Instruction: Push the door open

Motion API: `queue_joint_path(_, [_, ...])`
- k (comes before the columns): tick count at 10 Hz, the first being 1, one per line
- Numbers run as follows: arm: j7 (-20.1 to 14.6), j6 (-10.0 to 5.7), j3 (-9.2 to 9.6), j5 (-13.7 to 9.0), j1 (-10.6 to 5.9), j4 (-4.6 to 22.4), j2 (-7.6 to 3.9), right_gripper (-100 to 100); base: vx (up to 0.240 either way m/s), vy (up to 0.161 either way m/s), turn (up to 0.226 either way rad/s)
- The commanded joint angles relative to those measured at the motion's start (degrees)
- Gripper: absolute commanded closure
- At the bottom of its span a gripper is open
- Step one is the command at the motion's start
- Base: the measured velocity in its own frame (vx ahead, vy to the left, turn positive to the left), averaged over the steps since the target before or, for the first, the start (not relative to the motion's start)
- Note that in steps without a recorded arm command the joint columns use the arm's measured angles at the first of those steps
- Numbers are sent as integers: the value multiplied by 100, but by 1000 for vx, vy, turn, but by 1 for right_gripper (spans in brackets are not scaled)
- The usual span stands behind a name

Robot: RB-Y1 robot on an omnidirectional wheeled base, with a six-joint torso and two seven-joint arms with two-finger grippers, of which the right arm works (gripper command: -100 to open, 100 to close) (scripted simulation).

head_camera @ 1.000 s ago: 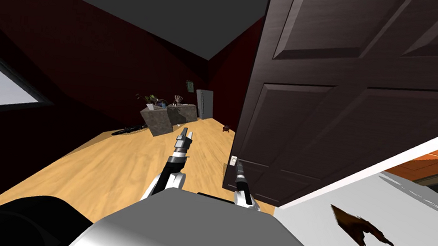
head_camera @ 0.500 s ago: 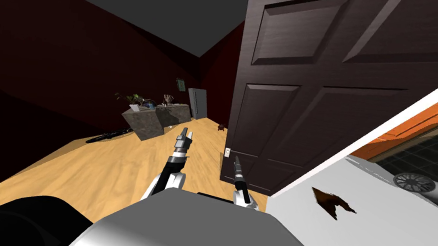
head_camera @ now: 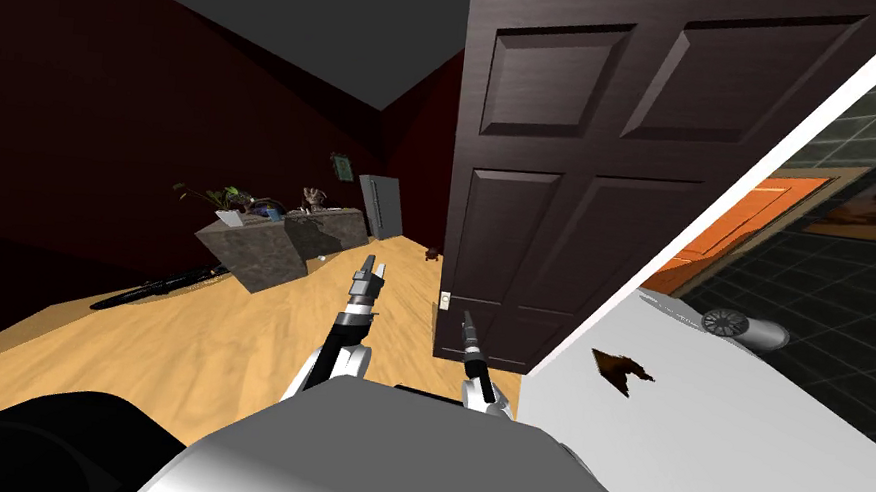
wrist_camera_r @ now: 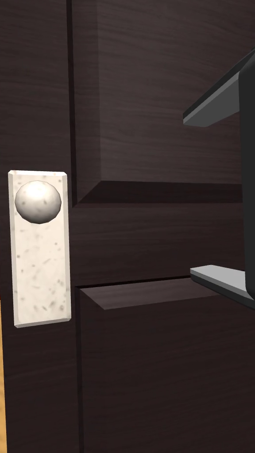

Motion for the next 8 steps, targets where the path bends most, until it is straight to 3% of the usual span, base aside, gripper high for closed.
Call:
queue_joint_path(1, [32, 110, 77, 2, 125, -250, -12, -100, -27, 3, -118])
queue_joint_path(2, [32, 110, 77, 2, 125, -250, -12, -100, -8, 1, 23])
queue_joint_path(4, [-27, 38, 342, -18, -27, -41, 114, -100, -62, 14, -293])
queue_joint_path(6, [-27, 38, 342, -18, -27, -22, 114, -100, -54, 21, -41])
queue_joint_path(8, [-75, -20, 558, -35, -151, 131, 256, -100, -96, 50, -250])
